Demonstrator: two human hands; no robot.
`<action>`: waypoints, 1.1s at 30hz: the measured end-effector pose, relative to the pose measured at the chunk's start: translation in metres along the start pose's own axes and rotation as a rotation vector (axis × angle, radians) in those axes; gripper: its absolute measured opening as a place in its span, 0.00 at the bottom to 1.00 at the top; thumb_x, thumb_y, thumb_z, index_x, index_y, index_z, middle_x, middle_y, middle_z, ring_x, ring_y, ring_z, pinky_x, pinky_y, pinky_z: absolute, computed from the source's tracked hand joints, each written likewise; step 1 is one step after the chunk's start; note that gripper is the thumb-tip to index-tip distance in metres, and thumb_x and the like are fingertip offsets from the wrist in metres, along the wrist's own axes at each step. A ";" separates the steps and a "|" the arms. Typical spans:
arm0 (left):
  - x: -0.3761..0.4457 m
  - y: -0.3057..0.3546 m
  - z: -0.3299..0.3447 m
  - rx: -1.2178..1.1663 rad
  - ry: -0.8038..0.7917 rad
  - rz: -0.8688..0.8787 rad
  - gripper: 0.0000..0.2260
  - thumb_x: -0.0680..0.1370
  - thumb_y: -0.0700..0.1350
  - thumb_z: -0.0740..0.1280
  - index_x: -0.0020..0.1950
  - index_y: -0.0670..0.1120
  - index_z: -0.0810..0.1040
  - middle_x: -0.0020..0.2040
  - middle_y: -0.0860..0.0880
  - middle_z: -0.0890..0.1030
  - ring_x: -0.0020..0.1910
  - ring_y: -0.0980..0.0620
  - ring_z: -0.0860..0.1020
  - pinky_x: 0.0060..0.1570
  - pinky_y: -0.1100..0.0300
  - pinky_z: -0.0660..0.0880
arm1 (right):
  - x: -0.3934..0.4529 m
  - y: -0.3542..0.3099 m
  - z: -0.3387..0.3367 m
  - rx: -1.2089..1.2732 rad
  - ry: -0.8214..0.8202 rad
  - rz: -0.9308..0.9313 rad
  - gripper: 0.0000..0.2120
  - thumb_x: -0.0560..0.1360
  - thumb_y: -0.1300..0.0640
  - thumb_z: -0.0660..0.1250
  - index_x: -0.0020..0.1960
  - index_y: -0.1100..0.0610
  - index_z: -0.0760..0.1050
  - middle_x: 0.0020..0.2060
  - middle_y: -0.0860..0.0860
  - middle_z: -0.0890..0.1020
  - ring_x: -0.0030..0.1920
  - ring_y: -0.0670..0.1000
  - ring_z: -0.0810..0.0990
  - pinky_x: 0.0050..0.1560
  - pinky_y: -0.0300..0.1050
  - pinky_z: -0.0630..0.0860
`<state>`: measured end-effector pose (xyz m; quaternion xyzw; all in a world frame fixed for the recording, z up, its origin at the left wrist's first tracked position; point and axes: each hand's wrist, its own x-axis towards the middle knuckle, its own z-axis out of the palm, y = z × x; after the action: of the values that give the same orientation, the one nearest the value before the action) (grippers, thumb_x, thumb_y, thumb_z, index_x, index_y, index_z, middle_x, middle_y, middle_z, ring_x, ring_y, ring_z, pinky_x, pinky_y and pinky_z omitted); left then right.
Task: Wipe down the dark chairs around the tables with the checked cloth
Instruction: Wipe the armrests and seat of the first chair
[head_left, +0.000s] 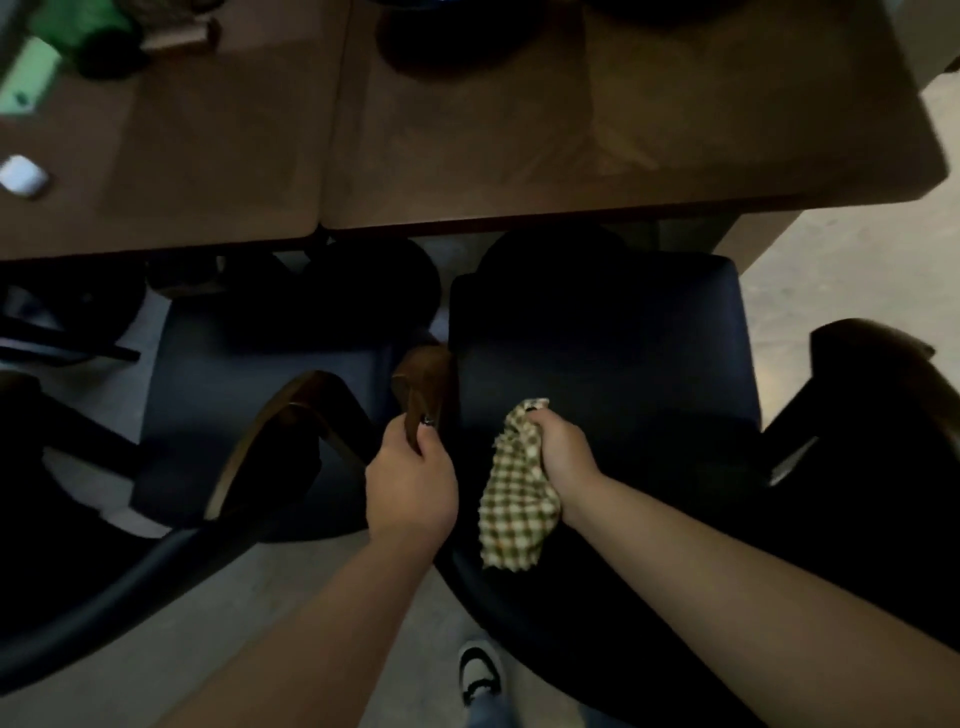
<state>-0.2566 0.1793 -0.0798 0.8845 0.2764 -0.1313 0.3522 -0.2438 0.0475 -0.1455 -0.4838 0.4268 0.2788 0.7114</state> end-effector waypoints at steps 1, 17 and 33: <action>0.000 0.000 0.000 0.002 -0.002 0.000 0.13 0.83 0.51 0.55 0.63 0.49 0.74 0.42 0.54 0.76 0.42 0.50 0.76 0.44 0.55 0.72 | 0.006 0.002 0.015 0.005 -0.032 0.002 0.12 0.78 0.56 0.60 0.48 0.63 0.78 0.38 0.57 0.80 0.37 0.54 0.79 0.38 0.44 0.74; -0.001 0.000 -0.001 -0.014 -0.024 -0.006 0.15 0.83 0.50 0.55 0.67 0.49 0.72 0.50 0.50 0.79 0.47 0.51 0.77 0.43 0.58 0.70 | 0.053 0.027 0.038 -0.701 -0.203 -0.090 0.18 0.81 0.48 0.53 0.39 0.53 0.75 0.40 0.52 0.79 0.49 0.55 0.77 0.53 0.49 0.72; 0.001 -0.002 0.001 -0.039 -0.024 0.000 0.16 0.83 0.50 0.55 0.70 0.50 0.70 0.51 0.50 0.78 0.47 0.50 0.76 0.46 0.57 0.71 | 0.055 0.019 0.046 -0.868 -0.091 -0.195 0.15 0.81 0.59 0.54 0.42 0.57 0.78 0.51 0.60 0.80 0.55 0.59 0.78 0.43 0.40 0.69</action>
<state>-0.2571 0.1800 -0.0824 0.8758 0.2747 -0.1362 0.3727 -0.2175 0.0959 -0.1948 -0.7627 0.1908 0.3847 0.4837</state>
